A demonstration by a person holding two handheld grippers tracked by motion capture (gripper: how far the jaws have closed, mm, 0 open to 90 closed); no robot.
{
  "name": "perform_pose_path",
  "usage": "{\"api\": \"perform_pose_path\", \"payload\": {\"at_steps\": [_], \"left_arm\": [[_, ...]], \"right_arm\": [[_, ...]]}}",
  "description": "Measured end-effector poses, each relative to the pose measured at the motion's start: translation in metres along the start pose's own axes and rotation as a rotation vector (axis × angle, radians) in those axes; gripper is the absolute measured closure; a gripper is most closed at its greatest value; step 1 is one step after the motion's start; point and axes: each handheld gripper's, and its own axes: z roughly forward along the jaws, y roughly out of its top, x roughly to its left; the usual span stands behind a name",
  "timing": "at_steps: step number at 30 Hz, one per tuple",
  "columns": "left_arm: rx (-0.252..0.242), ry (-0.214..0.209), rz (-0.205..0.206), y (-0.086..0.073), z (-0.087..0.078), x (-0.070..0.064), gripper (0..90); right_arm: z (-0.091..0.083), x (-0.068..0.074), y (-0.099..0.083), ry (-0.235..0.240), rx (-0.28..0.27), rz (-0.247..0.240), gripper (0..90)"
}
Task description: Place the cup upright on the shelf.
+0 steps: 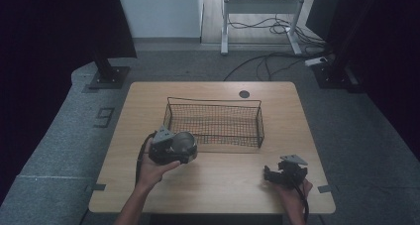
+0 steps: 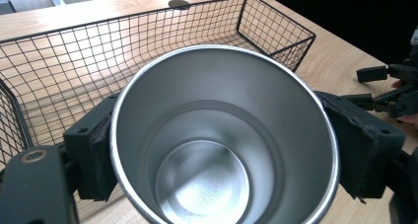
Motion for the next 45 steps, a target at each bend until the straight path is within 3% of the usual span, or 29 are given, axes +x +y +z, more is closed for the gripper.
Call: {"api": "perform_pose_path", "payload": {"at_steps": [22, 32, 45], "left_arm": [[-0.009, 0.007, 0.018, 0.024, 0.003, 0.003, 14.4], [-0.018, -0.016, 0.009, 0.034, 0.004, 0.01, 14.4], [-0.021, -0.006, 0.004, 0.044, 0.007, 0.017, 14.4]], "right_arm": [[0.0, 0.0, 0.0, -0.002, -0.003, 0.005, 1.8], [0.0, 0.0, 0.0, -0.003, -0.003, 0.006, 2.1], [0.0, 0.0, 0.0, -0.004, -0.005, 0.006, 2.5]]}}
